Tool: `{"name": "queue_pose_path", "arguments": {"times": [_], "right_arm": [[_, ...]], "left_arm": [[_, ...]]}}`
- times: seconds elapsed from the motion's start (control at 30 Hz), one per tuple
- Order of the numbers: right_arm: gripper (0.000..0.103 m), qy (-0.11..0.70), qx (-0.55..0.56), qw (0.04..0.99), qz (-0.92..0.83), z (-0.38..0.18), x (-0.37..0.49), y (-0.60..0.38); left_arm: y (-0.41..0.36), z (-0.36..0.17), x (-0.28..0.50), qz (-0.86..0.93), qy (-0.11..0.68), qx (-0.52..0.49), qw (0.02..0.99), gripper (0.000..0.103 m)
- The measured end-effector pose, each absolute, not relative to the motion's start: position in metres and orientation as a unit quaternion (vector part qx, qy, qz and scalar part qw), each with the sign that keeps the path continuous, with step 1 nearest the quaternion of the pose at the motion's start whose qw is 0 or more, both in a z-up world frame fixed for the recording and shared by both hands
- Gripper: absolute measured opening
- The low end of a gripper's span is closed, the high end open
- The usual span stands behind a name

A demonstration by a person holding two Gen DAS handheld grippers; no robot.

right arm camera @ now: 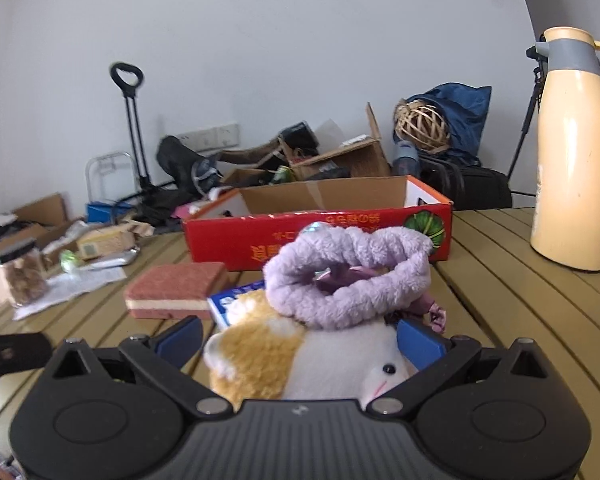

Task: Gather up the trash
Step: 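Close the right gripper on the cream-and-white plush toy on the table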

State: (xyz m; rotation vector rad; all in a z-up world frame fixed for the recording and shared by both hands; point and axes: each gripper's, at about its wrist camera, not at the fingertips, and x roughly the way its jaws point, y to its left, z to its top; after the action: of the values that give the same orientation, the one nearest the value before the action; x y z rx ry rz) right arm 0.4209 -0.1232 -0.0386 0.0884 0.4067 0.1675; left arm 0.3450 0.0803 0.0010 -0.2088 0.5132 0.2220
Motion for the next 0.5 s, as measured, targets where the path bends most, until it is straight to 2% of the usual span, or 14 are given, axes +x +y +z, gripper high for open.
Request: {"name": "queue_pose_path", "arguments": {"times": [0.5], "right_arm": [[0.103,0.250,0.021,0.962,0.110,-0.036,0.456,-0.119]], "left_arm": [[0.070,-0.005,0.346,0.099,0.266,-0.102,0.953,0.103]]}}
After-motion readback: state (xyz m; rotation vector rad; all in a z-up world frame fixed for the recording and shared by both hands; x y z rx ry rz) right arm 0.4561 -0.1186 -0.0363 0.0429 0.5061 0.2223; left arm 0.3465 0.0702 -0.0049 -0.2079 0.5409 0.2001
